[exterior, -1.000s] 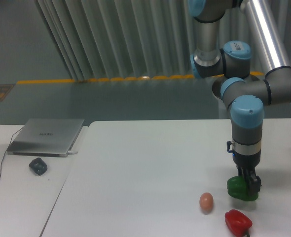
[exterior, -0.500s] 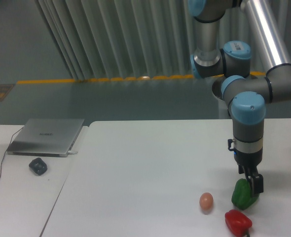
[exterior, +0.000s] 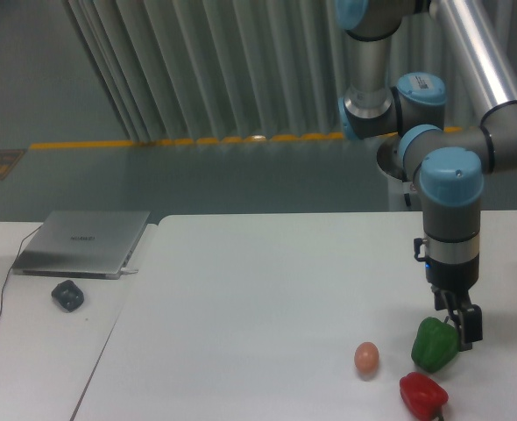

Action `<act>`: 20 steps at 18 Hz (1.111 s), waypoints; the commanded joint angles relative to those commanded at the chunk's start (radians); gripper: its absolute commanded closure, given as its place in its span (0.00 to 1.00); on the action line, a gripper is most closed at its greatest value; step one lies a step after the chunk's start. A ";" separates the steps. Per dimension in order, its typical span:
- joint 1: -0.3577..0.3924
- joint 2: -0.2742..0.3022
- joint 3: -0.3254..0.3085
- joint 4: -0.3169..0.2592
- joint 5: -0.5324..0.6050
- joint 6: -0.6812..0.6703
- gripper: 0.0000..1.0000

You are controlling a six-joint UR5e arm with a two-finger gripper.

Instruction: Place the green pepper on the table

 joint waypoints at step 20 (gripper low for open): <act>0.144 0.006 0.031 -0.035 -0.064 0.247 0.00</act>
